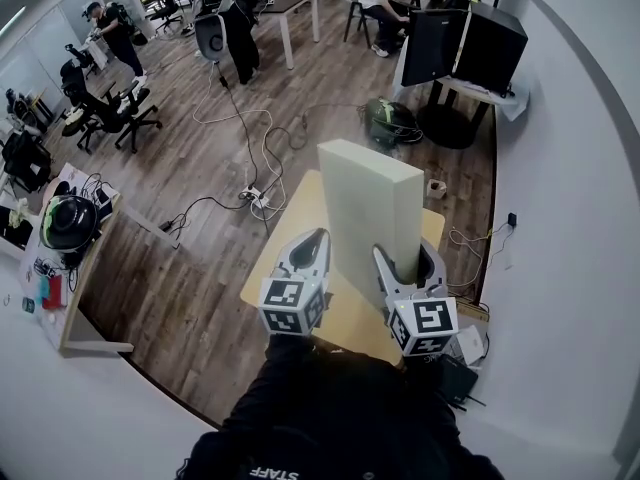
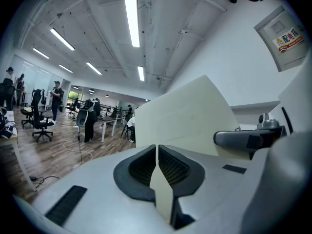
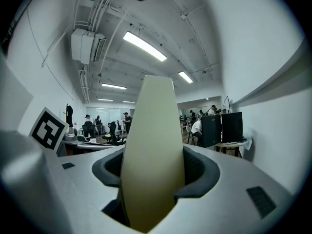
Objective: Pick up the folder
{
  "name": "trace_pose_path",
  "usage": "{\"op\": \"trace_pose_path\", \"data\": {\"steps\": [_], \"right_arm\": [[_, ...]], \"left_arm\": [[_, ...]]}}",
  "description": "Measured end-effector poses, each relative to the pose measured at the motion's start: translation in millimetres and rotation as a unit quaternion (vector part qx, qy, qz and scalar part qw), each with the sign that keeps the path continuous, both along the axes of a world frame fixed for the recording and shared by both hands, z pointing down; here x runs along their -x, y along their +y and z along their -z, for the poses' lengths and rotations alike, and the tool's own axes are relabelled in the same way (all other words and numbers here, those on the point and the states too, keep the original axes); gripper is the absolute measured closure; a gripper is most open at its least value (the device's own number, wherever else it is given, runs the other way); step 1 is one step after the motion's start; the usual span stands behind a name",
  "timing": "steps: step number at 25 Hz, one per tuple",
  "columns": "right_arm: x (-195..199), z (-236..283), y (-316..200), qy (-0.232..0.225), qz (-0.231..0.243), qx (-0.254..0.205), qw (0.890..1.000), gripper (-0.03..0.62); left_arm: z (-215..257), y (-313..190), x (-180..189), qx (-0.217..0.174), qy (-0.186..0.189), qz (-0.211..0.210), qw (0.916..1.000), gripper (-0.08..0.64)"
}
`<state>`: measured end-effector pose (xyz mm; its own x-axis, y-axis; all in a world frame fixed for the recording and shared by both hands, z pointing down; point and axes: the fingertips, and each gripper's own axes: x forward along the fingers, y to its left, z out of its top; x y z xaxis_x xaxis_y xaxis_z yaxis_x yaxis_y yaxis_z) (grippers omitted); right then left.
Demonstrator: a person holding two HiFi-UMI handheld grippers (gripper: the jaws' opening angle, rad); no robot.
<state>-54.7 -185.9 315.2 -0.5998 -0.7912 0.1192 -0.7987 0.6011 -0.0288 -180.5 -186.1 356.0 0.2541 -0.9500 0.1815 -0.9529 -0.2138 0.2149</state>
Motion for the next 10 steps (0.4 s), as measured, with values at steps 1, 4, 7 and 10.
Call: {"op": "trace_pose_path", "data": {"steps": [1, 4, 7, 10], "right_arm": [[-0.3, -1.5, -0.1, 0.0, 0.001, 0.0, 1.0, 0.302], [-2.6, -5.0, -0.7, -0.002, 0.001, 0.0, 1.0, 0.302], [-5.2, -7.8, -3.5, -0.002, 0.001, 0.004, 1.0, 0.302], [-7.9, -10.5, -7.5, -0.003, 0.002, 0.006, 1.0, 0.302]], "left_arm": [[-1.0, -0.1, -0.6, 0.001, 0.0, 0.0, 1.0, 0.515], [-4.5, -0.9, -3.1, 0.003, -0.001, -0.002, 1.0, 0.515], [-7.1, -3.0, -5.7, 0.006, -0.001, -0.001, 1.0, 0.515], [-9.2, -6.2, -8.2, 0.008, -0.001, 0.0, 1.0, 0.515]]}}
